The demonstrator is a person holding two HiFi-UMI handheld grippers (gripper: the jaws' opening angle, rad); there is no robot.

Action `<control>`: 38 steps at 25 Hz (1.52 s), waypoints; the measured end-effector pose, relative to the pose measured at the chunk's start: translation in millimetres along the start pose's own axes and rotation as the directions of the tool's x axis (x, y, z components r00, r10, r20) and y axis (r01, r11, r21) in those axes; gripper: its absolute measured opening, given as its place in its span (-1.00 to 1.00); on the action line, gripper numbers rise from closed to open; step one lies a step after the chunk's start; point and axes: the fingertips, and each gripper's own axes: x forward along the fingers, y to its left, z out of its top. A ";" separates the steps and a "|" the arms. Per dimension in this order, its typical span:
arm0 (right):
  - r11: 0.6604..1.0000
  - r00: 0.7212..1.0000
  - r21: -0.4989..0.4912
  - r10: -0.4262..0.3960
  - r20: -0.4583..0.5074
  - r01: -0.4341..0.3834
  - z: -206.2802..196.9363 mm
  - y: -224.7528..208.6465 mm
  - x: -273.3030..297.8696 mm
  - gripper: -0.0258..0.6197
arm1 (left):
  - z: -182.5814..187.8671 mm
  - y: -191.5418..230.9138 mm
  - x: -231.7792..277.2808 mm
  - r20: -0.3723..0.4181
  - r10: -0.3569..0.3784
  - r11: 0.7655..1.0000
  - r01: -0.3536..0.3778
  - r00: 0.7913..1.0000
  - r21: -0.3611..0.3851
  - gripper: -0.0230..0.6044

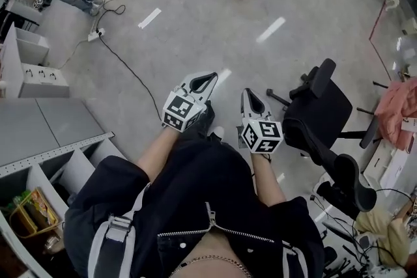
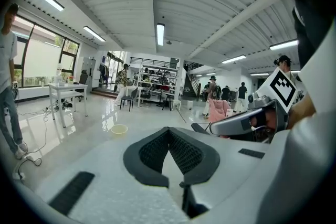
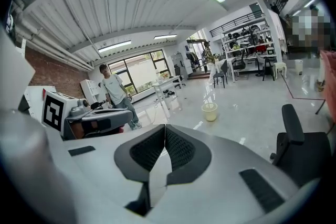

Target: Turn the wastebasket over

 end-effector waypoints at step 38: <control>0.995 0.996 -0.044 -0.093 -0.002 0.093 113.0 -26.3 195.3 -0.89 | 61.6 181.6 127.2 0.034 -0.125 0.992 0.125 0.992 -0.009 -0.91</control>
